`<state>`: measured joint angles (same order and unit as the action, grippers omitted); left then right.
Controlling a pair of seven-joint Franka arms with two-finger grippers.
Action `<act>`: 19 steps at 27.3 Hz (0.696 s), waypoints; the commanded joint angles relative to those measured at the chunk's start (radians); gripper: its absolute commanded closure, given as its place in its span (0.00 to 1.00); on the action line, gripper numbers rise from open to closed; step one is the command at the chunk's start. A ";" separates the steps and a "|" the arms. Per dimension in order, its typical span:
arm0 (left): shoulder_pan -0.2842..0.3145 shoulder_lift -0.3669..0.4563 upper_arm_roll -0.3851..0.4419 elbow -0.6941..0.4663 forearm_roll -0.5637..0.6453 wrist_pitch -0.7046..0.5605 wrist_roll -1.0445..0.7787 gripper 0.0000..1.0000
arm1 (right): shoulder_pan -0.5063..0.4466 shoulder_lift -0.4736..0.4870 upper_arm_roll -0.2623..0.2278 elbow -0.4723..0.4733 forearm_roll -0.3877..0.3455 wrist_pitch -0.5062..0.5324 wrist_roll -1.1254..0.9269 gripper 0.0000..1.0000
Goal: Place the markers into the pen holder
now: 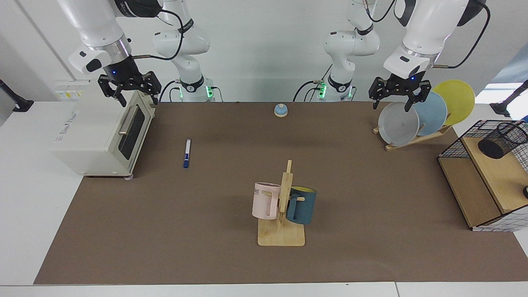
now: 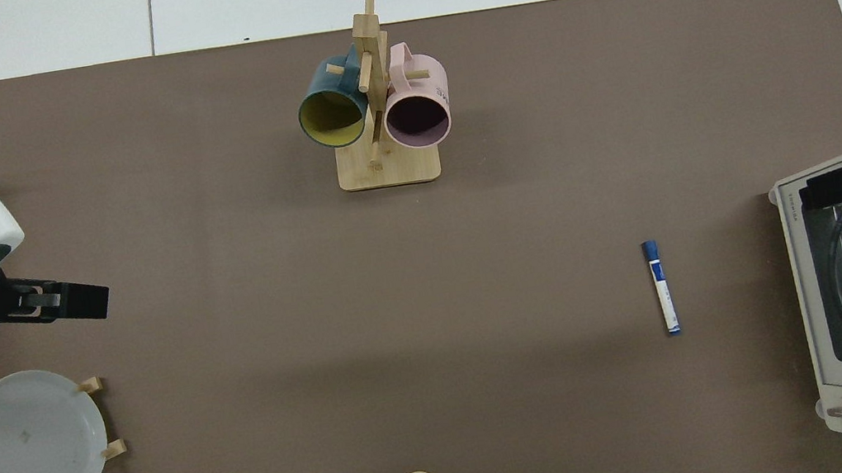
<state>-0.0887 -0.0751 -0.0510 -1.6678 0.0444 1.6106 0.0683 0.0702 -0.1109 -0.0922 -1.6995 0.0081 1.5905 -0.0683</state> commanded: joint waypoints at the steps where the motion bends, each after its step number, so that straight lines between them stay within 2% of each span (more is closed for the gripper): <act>1: -0.013 0.008 0.011 0.016 -0.003 0.003 -0.005 0.00 | -0.012 -0.026 0.008 -0.026 -0.017 0.003 0.031 0.00; 19: -0.014 -0.006 0.013 -0.015 -0.009 0.005 -0.010 0.00 | -0.012 -0.026 0.008 -0.017 -0.003 0.009 0.022 0.00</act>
<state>-0.0891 -0.0749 -0.0516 -1.6708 0.0431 1.6113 0.0683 0.0676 -0.1160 -0.0926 -1.6995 0.0078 1.5892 -0.0654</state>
